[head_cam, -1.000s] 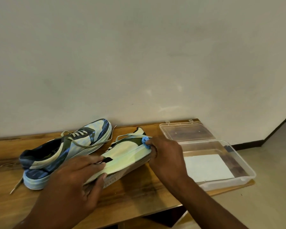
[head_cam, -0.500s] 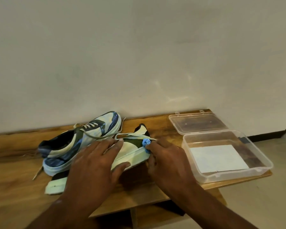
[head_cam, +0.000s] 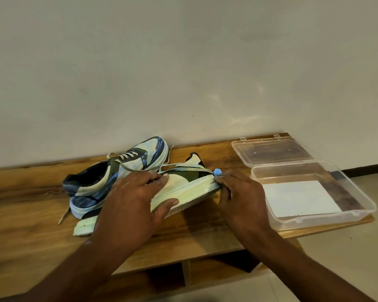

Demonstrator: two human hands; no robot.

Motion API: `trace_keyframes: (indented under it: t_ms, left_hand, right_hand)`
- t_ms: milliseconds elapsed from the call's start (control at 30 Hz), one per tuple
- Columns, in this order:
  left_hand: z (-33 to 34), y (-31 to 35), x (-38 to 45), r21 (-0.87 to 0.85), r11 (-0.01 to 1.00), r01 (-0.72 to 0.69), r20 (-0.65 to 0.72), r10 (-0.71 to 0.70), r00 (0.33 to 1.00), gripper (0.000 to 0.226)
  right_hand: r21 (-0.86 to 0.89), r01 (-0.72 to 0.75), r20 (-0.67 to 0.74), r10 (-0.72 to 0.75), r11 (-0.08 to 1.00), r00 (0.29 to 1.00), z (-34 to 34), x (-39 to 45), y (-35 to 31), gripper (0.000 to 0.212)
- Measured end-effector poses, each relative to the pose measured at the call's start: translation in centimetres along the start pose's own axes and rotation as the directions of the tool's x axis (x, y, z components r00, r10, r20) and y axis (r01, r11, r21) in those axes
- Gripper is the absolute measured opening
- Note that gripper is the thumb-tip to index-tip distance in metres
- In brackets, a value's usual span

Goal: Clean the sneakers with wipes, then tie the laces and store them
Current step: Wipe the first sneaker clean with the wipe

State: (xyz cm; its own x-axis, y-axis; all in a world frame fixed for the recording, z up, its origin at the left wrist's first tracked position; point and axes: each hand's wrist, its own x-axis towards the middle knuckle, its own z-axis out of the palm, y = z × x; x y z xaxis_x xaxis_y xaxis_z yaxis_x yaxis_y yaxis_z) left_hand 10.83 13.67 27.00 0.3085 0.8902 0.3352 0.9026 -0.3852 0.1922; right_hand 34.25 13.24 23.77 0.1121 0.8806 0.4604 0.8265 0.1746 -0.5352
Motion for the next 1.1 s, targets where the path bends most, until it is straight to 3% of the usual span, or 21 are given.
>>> trace_keyframes:
  t_ms: [167, 267, 367, 633, 767, 900, 1100]
  left_hand:
    - [-0.2, 0.3, -0.3, 0.025, 1.0, -0.009, -0.007, 0.009, 1.0, 0.06]
    - [-0.2, 0.5, -0.6, 0.054, 0.998, -0.016, -0.018, 0.017, 1.0, 0.056]
    - [0.0, 0.4, -0.8, 0.051, 0.998, -0.03, -0.037, 0.032, 0.999, 0.055]
    - [-0.2, 0.6, -0.9, 0.055, 0.998, -0.022, -0.039, 0.024, 0.999, 0.058]
    - [-0.3, 0.7, -0.8, 0.056, 0.998, -0.007, -0.023, 0.008, 1.0, 0.058]
    - [-0.2, 0.4, -0.8, 0.024, 1.0, -0.008, -0.008, 0.008, 1.0, 0.062]
    - [-0.6, 0.0, -0.7, -0.102, 0.995, -0.007, 0.025, 0.01, 1.0, 0.06]
  right_hand:
    - [0.24, 0.064, -0.109, -0.039, 0.969, 0.993, -1.3, 0.4, -1.3, 0.029]
    - [0.197, 0.229, 0.005, -0.234, 0.953, 0.972, -0.8, -1.1, -3.8, 0.032]
    - [0.113, 0.414, 0.14, -0.427, 0.903, 0.893, 0.5, -2.2, -5.4, 0.035]
    - [-0.085, 0.249, 0.114, -0.238, 0.965, 0.964, -0.6, 1.2, -2.7, 0.034]
    - [-0.145, 0.335, 0.187, -0.307, 0.931, 0.933, 0.0, -1.0, -4.5, 0.053]
    - [-0.079, 0.433, 0.218, -0.408, 0.898, 0.886, 0.9, -3.8, -7.5, 0.055]
    - [0.058, 0.419, 0.208, -0.422, 0.906, 0.883, 1.2, -2.4, -6.1, 0.05]
